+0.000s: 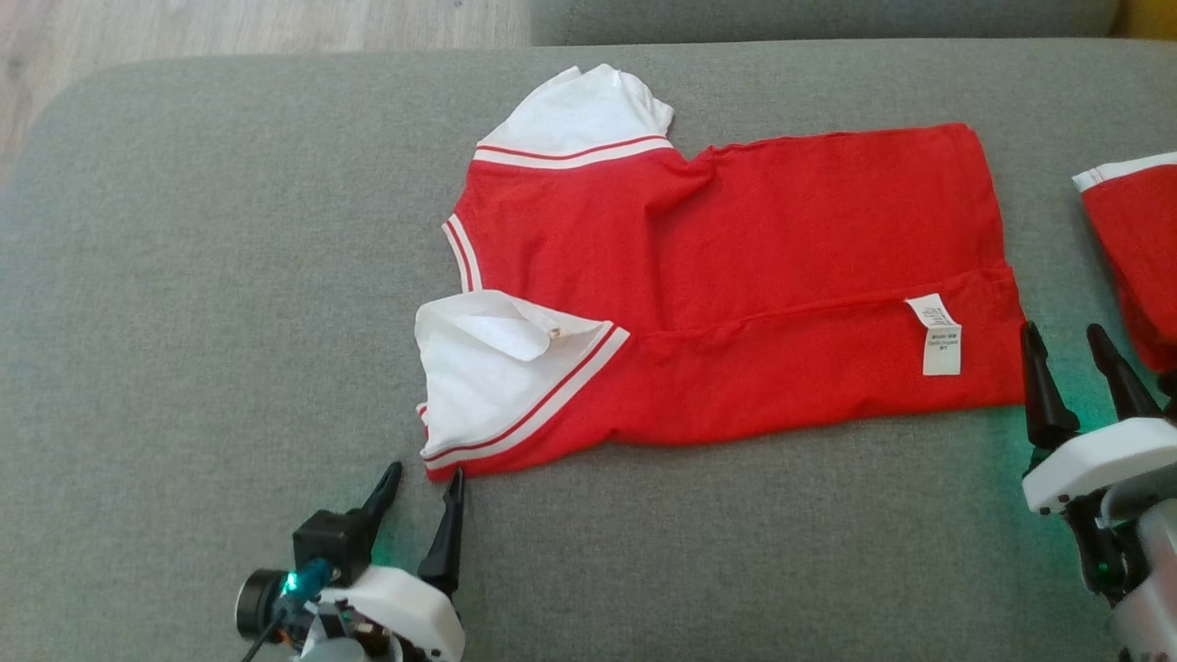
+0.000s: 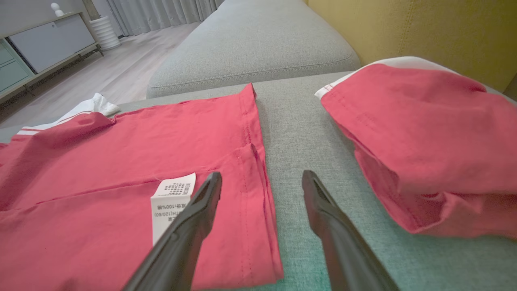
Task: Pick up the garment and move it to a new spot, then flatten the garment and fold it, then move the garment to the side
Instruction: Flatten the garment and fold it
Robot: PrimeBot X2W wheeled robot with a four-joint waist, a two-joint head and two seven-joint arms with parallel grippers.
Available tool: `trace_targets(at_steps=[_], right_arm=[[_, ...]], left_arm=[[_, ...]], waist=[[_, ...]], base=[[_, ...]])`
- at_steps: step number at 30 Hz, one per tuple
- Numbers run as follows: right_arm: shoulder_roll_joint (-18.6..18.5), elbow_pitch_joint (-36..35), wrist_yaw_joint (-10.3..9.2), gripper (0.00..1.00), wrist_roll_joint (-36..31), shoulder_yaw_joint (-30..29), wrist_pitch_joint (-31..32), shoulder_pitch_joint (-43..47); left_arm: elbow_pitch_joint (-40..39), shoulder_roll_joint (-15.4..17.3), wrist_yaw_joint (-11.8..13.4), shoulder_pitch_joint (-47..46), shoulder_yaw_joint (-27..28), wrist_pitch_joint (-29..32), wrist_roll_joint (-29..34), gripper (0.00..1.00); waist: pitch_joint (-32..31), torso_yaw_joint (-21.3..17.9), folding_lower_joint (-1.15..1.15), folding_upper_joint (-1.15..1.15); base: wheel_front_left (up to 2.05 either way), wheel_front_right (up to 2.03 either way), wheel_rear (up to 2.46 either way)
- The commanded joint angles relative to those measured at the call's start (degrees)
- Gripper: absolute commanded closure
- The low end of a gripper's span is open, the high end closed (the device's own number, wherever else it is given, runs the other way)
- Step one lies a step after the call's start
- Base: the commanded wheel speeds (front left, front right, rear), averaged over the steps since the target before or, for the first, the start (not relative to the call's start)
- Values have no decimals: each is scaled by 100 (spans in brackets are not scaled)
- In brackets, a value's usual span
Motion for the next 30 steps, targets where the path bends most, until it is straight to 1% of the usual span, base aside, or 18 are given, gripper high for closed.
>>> trace_targets(at_steps=[1,4,7,8,9,10,11,15,20,24,25,26,27,30], right_arm=[[-88,-142,39,0,19,117,-70,-144],[-113,-140,39,0,-5,130,-52,-175],[-122,-115,39,0,-23,117,-23,-187],[-121,-96,39,0,-31,112,-14,-193],[-118,-68,39,0,-39,106,3,-201],[-118,-68,39,0,-39,106,3,-201],[-110,-36,39,0,-47,101,29,-209],[-67,224,39,0,-158,3,191,-253],[82,755,39,0,-515,-257,509,-351],[260,911,39,0,-669,-351,712,-352],[284,903,39,12,-675,-325,761,-334],[294,889,39,73,-682,-299,810,-307],[298,877,39,100,-684,-278,861,-274],[293,805,39,100,-637,-245,970,-155]], left_arm=[[36,7,-6,-295,197,46,-55,0],[297,-73,-12,-453,168,79,-56,0],[458,-129,-76,-565,111,109,-50,0],[499,-147,-107,-600,89,116,-48,38],[537,-161,-138,-631,66,119,-45,91],[537,-161,-138,-631,66,119,-45,91],[576,-172,-187,-659,37,140,-47,100],[642,-161,-278,-718,5,110,-52,100],[595,-84,-286,-738,15,38,-38,100],[514,-35,-260,-744,0,35,-19,100],[492,-24,-253,-739,-4,37,-17,100],[473,-13,-246,-729,-7,38,-18,100],[457,1,-239,-715,-11,39,-18,100],[382,47,-217,-631,-28,50,-25,100]], waist=[[26,-19,0,0],[62,-24,0,0],[87,-15,0,0],[95,-9,0,0],[100,-1,0,0],[100,-1,0,0],[101,8,0,0],[83,45,0,0],[27,120,0,0],[-32,164,0,0],[-47,168,0,0],[-69,166,0,0],[-94,163,0,0],[-185,149,0,0]], base=[[0,0,0],[0,0,0],[0,0,0],[0,0,0],[0,0,0],[0,0,0],[0,0,0],[0,0,0],[0,0,0],[0,0,0],[0,0,0],[0,0,0],[0,0,0],[0,0,0]])
